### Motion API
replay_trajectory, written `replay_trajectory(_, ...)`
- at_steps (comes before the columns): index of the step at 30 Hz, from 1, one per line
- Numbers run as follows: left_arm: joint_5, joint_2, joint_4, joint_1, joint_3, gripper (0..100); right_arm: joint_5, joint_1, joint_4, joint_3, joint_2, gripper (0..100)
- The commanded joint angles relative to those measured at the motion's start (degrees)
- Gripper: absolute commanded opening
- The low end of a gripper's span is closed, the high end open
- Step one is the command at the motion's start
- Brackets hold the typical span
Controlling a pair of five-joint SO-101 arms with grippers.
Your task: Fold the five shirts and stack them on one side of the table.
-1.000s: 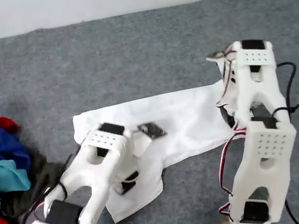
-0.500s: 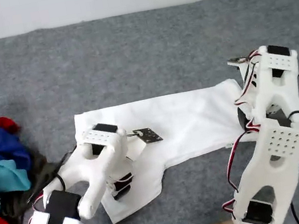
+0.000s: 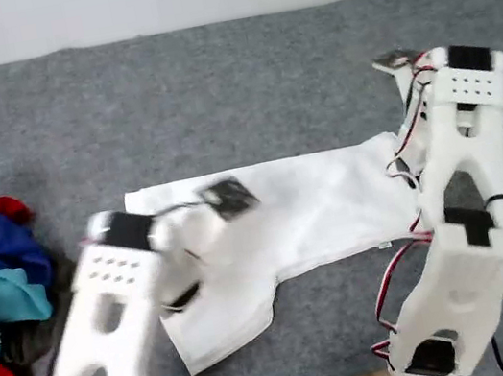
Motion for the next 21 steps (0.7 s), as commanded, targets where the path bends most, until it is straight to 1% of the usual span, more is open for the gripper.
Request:
replay_trajectory(1,-0.53,-6.15,1.93,-13.36,-3.56,2,0.70,-4.44,2.42,5.80,-11.56,0.9)
replay_trajectory(6,-4.04,-8.26,1.49,-31.91,-4.97,2,0.70,-13.05,2.33,15.21,-22.55,0.9)
replay_trajectory(9,-6.15,-8.09,0.09,-41.05,-5.05,2,0.62,-19.21,1.19,20.57,-27.03,0.9)
replay_trajectory(12,-8.62,-8.00,-1.76,-48.70,-4.79,2,0.70,-25.54,-2.51,27.25,-30.64,0.9)
replay_trajectory(16,-10.29,-7.91,-4.66,-56.09,-4.26,2,0.70,-34.51,-8.75,35.69,-34.15,1.4)
replay_trajectory(18,-11.34,-7.30,-5.71,-58.02,-2.33,2,0.70,-39.52,-12.00,39.65,-35.38,5.2)
replay_trajectory(21,-11.87,-4.31,-7.47,-61.01,0.75,2,0.70,-47.25,-15.43,44.57,-36.00,14.3)
